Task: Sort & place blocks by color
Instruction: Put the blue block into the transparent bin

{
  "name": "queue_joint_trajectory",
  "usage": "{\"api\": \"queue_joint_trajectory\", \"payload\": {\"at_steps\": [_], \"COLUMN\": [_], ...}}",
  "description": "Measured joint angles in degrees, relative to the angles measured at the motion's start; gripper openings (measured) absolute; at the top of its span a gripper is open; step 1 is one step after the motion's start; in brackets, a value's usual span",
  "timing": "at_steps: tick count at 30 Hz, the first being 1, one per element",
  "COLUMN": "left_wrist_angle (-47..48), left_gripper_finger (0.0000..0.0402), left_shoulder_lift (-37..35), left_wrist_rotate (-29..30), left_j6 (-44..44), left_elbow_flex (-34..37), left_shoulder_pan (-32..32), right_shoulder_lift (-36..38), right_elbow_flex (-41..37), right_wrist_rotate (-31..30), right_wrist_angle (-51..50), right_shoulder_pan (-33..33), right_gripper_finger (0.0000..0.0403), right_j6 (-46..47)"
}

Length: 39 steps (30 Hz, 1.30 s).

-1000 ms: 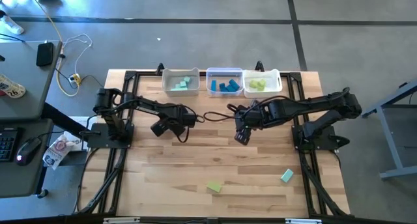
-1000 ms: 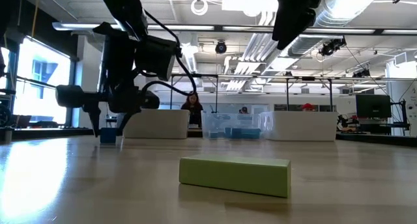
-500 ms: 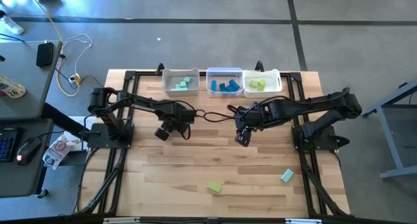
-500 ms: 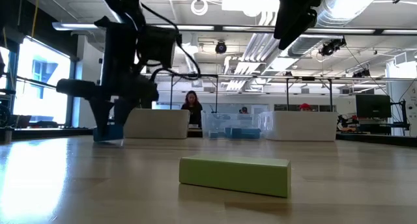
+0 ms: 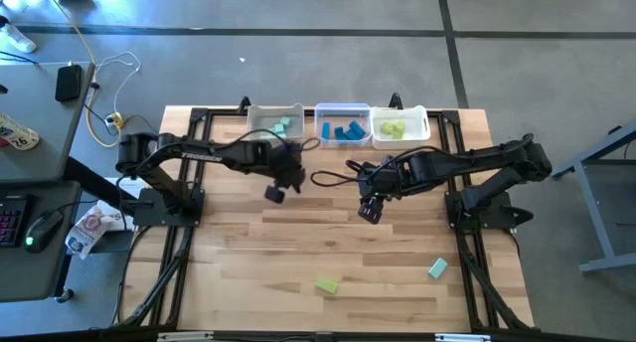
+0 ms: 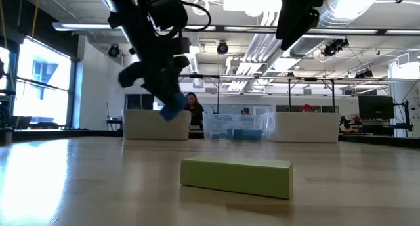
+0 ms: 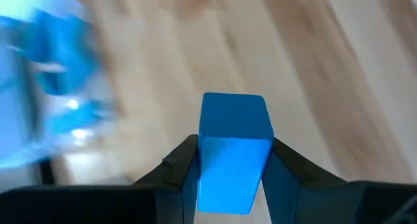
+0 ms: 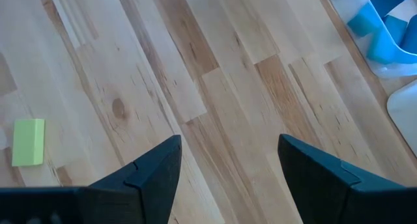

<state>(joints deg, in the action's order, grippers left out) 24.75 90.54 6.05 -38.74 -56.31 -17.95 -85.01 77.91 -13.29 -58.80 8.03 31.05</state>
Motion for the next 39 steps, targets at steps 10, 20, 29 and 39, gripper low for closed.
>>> {"api": "queue_joint_trajectory", "payload": {"at_steps": [10,20,29,39], "left_wrist_angle": [-24.49,-37.12,-39.85,-33.85], "left_gripper_finger": [0.0102,0.0102,0.0102,0.0107], "left_shoulder_lift": [0.00,2.59,11.14,18.40], "left_wrist_rotate": [-0.62,-5.40,-5.38,-5.40], "left_j6": [1.15,7.09,12.52,16.17], "left_elbow_flex": [-0.02,-0.05,-6.61,-12.26], "left_shoulder_pan": [-6.68,-12.14,-14.15,-17.05], "right_shoulder_lift": [0.00,0.00,0.00,-0.76], "right_elbow_flex": [0.00,0.00,0.00,0.00], "right_wrist_rotate": [0.02,1.32,-0.16,4.53], "right_wrist_angle": [-0.01,-0.01,-0.01,-5.06], "right_shoulder_pan": [0.00,0.02,0.00,0.91], "right_gripper_finger": [0.0243,0.0243,0.0243,0.0243], "right_j6": [0.00,0.02,0.29,0.03]}}
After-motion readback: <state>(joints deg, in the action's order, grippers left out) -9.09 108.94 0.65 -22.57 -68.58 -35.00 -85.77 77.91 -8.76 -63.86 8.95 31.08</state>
